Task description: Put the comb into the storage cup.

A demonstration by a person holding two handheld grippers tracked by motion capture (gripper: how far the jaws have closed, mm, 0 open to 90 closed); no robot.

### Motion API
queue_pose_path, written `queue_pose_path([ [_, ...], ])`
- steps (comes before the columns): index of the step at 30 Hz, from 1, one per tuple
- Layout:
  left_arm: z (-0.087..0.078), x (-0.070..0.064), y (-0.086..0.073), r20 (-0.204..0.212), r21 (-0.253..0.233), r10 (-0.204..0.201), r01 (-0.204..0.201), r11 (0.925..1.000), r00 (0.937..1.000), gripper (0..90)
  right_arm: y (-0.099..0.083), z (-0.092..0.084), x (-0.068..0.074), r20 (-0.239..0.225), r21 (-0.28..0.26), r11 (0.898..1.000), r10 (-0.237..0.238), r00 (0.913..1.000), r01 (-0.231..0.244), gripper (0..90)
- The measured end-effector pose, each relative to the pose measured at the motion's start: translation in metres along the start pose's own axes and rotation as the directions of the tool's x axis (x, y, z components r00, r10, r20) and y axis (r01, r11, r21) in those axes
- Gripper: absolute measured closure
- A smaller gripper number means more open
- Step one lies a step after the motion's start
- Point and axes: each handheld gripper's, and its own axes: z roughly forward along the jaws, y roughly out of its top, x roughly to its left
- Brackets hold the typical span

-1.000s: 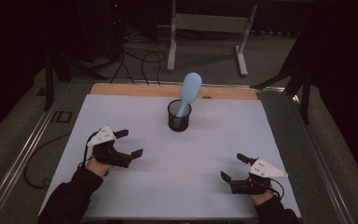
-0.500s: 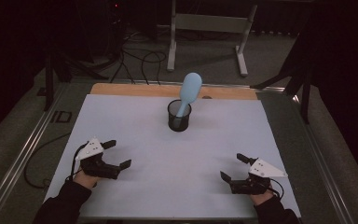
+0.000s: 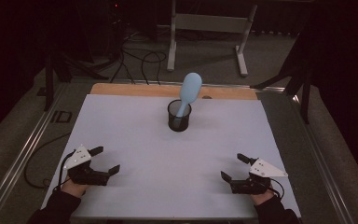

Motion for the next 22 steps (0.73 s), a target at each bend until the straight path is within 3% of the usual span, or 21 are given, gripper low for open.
queue_pose_path([
  [7, -0.012, 0.000, -0.008, -0.047, 0.000, -0.016, 0.016, 0.9999, 0.9988, 0.0, 0.000, 0.000, 0.001, -0.002, 0.000, 1.000, -0.002, 1.0000, 0.002, 7.7],
  [10, -0.014, -0.004, -0.009, -0.056, -0.007, 0.005, -0.006, 1.0000, 0.9984, 0.0, 0.000, 0.000, 0.001, -0.002, 0.000, 1.000, -0.002, 1.0000, 0.002, 7.7],
  [22, -0.010, -0.007, -0.010, -0.049, -0.001, 0.019, -0.019, 0.9998, 0.9986, 0.0, -0.001, 0.001, 0.000, -0.007, 0.004, 1.000, -0.005, 1.0000, 0.005, 7.8],
])
